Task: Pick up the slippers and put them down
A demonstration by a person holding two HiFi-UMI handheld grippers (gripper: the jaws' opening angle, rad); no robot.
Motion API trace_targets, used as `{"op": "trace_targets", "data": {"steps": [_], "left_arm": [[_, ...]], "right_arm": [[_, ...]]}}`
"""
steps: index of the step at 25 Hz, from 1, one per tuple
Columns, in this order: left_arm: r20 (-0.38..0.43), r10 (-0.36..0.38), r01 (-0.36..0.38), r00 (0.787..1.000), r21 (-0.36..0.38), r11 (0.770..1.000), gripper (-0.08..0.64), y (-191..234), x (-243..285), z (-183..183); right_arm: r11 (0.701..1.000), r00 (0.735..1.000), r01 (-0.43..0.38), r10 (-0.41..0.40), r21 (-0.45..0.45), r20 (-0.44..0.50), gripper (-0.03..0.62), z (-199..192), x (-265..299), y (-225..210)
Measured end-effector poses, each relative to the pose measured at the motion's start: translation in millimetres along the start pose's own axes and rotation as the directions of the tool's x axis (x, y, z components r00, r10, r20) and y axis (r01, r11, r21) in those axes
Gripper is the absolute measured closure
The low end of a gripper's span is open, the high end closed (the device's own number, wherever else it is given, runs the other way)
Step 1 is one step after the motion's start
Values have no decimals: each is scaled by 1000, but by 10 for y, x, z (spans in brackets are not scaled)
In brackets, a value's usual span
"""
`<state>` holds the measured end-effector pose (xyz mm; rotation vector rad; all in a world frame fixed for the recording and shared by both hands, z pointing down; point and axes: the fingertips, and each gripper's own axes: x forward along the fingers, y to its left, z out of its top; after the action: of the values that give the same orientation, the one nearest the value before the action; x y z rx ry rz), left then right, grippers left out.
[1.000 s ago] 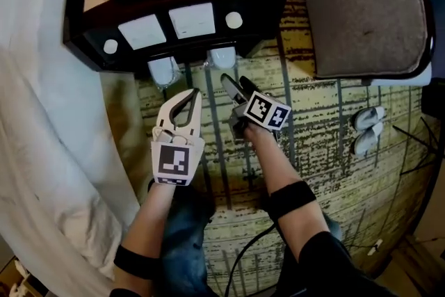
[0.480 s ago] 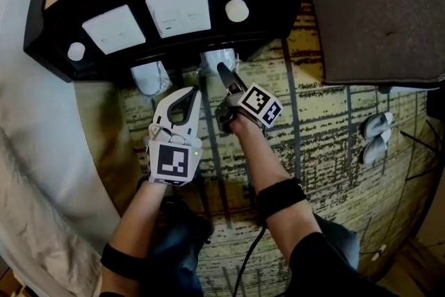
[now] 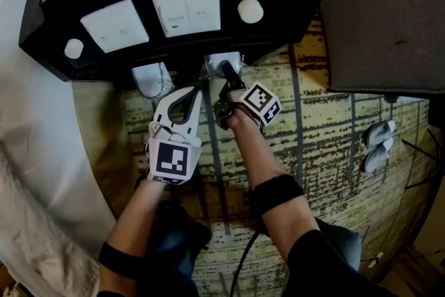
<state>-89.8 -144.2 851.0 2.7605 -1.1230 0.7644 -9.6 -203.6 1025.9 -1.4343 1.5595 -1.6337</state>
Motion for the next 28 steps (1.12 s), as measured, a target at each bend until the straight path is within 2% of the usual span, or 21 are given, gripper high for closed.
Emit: {"op": "trace_targets", "data": {"steps": [4, 8, 13, 17, 23, 25, 28], "left_arm": [[-5, 2, -2, 1000, -3, 1000, 560, -5, 7, -41], [-7, -1, 1, 1000, -3, 1000, 560, -50, 12, -72], [-17, -14, 14, 1000, 21, 1000, 560, -117, -17, -72], [-37, 4, -6, 999, -43, 999, 560, -168, -170, 19], [-89, -10, 2, 996, -90, 996, 560, -482, -608, 341], [-101, -28, 19, 994, -88, 996, 560, -629, -760, 486], [-104, -52, 44, 993, -72, 996, 560, -832, -941, 704]], "right_arm": [[999, 999, -52, 52, -10, 12, 457, 30, -44, 46], [991, 993, -113, 111, 69, 36, 463, 2, -59, 86], [984, 988, -154, 150, 89, 41, 469, 2, -208, 146], [985, 989, -149, 147, 85, 31, 471, -40, -547, 178], [983, 988, -153, 155, 104, -11, 472, -223, -1316, 462], [985, 991, -127, 131, 114, -33, 472, -312, -1610, 513], [997, 995, -55, 60, 58, -81, 472, -391, -2037, 476]]}}
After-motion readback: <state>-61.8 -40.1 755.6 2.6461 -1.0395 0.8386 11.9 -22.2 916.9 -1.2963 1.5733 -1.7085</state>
